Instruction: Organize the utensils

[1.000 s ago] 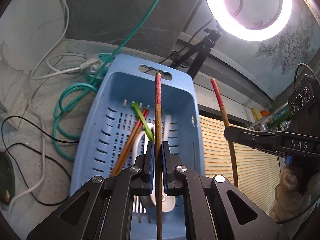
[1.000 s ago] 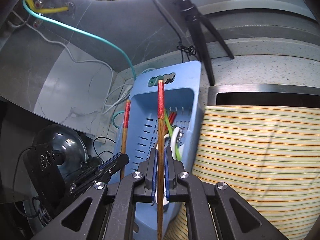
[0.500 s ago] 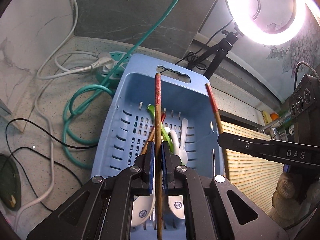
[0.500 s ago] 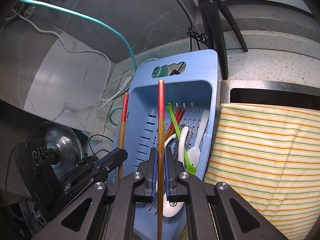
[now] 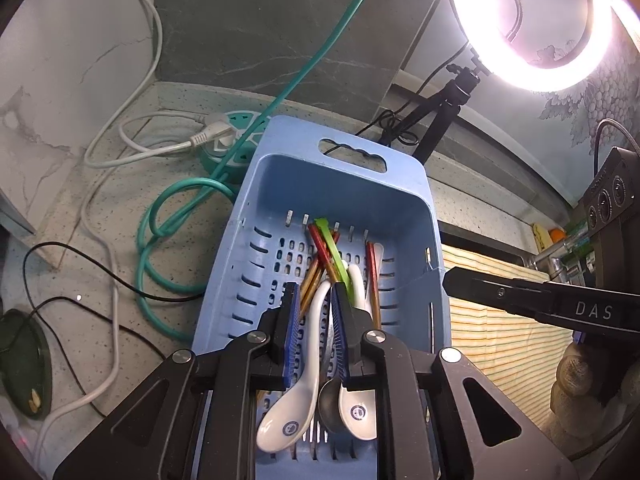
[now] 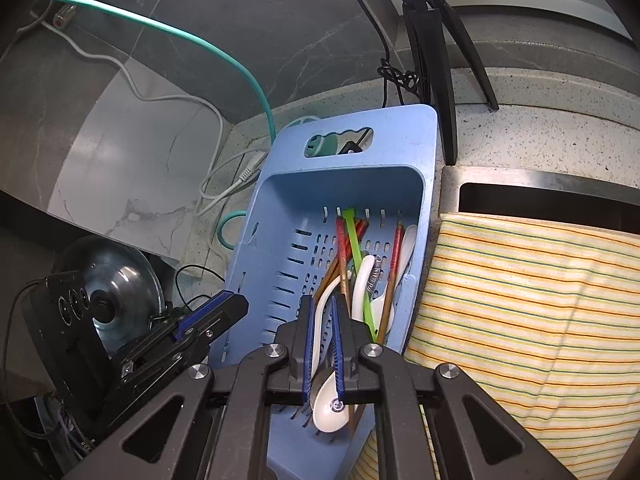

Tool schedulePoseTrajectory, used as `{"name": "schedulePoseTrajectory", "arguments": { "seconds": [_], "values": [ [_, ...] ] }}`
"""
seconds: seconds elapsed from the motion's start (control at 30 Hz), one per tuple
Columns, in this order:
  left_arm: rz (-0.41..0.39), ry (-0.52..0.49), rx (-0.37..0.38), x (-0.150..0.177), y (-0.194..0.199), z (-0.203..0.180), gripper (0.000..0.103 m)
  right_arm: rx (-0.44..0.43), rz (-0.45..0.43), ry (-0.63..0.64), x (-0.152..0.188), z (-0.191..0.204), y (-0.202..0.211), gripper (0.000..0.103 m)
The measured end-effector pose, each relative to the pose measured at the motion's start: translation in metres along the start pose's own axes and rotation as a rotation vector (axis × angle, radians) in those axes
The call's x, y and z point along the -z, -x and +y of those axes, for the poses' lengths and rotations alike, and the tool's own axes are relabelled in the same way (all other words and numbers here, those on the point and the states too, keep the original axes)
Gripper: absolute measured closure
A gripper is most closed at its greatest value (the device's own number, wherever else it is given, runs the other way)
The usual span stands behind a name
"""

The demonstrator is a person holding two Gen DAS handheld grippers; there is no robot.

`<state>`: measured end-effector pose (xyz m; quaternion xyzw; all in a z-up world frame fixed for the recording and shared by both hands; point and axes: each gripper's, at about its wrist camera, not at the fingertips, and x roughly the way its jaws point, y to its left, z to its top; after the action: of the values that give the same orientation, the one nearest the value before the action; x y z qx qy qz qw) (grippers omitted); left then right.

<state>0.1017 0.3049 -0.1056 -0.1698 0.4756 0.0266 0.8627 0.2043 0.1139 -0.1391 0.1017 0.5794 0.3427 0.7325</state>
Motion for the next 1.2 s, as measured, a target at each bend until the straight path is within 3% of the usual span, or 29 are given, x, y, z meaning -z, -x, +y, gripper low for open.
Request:
{"name": "schedulePoseTrajectory", "arguments": {
  "seconds": [0.27,0.37,0.53,0.6,0.73,0.8,0.93,1.07,1.2],
  "values": [
    [-0.019,-0.002,-0.017,0.009,0.007,-0.008,0.088,0.011,-0.007,0.029,0.004,-0.002,0.011,0.09],
    [-0.026,-0.004,-0.027,0.014,0.011,-0.014,0.081,0.016,-0.008,0.044,0.006,-0.004,0.016,0.085],
    [-0.032,0.002,-0.042,0.022,0.018,-0.025,0.079,0.033,-0.019,0.08,0.012,-0.007,0.026,0.078],
    [-0.037,0.006,-0.051,0.026,0.022,-0.03,0.072,0.038,-0.026,0.097,0.015,-0.008,0.031,0.074],
    [-0.048,0.016,-0.068,0.034,0.031,-0.04,0.067,0.059,-0.039,0.149,0.019,-0.007,0.041,0.073],
    [-0.052,0.02,-0.08,0.037,0.035,-0.046,0.059,0.074,-0.053,0.18,0.022,-0.007,0.047,0.07],
    [-0.068,0.024,-0.102,0.045,0.046,-0.057,0.059,0.09,-0.078,0.23,0.027,-0.007,0.061,0.06],
    [-0.09,0.032,-0.125,0.054,0.058,-0.069,0.044,0.108,-0.105,0.275,0.031,-0.009,0.075,0.058],
    [-0.116,0.036,-0.155,0.062,0.071,-0.082,0.04,0.119,-0.136,0.317,0.037,-0.012,0.09,0.058]
  ]
}}
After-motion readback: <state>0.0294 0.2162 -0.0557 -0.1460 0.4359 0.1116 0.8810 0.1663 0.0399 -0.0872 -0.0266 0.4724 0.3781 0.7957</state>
